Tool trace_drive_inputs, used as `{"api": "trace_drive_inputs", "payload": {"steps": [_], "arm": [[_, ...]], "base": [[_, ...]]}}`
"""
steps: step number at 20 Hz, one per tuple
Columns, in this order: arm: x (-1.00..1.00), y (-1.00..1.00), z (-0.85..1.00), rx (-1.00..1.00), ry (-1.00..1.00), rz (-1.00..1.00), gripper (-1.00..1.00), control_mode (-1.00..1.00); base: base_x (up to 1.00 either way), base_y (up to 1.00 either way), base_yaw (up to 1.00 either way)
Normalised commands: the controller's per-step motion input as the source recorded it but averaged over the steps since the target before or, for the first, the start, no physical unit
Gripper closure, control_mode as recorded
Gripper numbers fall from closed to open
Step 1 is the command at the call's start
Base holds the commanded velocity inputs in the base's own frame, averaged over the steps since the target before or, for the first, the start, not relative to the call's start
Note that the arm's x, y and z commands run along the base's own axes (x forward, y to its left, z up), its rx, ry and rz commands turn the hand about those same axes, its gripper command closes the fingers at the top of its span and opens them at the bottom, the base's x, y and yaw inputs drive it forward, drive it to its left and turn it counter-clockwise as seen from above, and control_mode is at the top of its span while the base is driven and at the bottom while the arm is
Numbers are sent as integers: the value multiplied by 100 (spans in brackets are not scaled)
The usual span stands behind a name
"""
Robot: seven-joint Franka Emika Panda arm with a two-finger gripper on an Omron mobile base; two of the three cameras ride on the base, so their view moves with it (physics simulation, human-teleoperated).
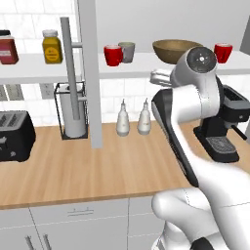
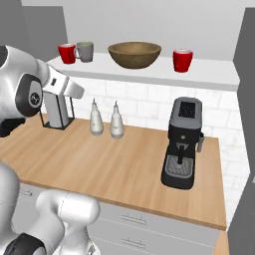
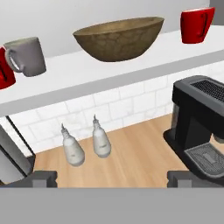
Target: Gather all objects into one cabinet and sort the glasses and bowls to opposite sides.
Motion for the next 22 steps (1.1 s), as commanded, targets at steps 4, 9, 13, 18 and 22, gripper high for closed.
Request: {"api": "trace_drive_inputs", "payload": {"steps": [4, 9, 13, 18, 22], "arm": [[-30, -71, 0, -1, 0, 0, -100, -100], [-36, -66, 0, -4, -2, 3, -100, -100], [-16, -51, 0, -11, 2, -1, -100, -100], [0, -59, 0, -19, 2, -7, -100, -100], [0, -40, 11, -10, 18, -20, -100, -100]], "base": [[0, 0, 0], [0, 0, 0], [0, 0, 0], [0, 0, 0], [0, 0, 0]]}}
